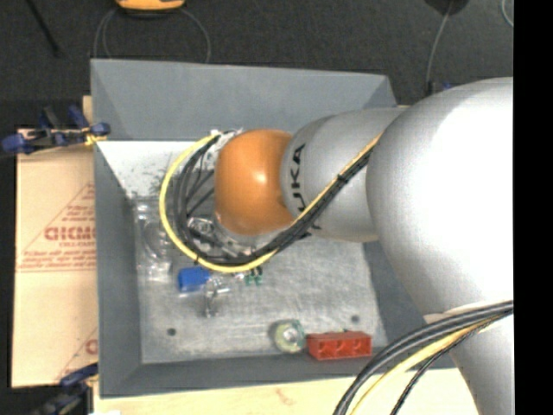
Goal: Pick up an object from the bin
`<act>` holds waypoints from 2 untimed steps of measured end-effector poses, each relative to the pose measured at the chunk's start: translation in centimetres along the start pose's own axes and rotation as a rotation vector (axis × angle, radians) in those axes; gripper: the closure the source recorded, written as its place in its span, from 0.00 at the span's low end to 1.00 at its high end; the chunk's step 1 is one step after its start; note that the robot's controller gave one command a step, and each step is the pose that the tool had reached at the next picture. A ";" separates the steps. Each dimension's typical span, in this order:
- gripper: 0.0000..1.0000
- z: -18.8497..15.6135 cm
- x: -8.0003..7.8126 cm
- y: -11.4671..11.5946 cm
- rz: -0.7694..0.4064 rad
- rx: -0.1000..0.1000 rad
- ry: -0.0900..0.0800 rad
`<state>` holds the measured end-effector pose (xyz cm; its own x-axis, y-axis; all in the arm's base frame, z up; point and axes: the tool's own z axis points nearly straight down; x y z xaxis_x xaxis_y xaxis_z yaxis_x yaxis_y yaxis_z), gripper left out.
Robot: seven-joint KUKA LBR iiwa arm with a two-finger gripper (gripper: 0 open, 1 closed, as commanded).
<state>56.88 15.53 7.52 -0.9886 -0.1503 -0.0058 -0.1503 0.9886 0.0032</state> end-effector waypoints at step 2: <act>0.00 -0.2 -0.3 -0.1 0.012 0.000 -0.003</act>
Offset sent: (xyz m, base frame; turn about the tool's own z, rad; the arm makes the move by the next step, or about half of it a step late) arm 0.0000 0.0000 0.0000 0.0000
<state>57.19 15.51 7.73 -0.9903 -0.1385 -0.0086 -0.1385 0.9904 0.0029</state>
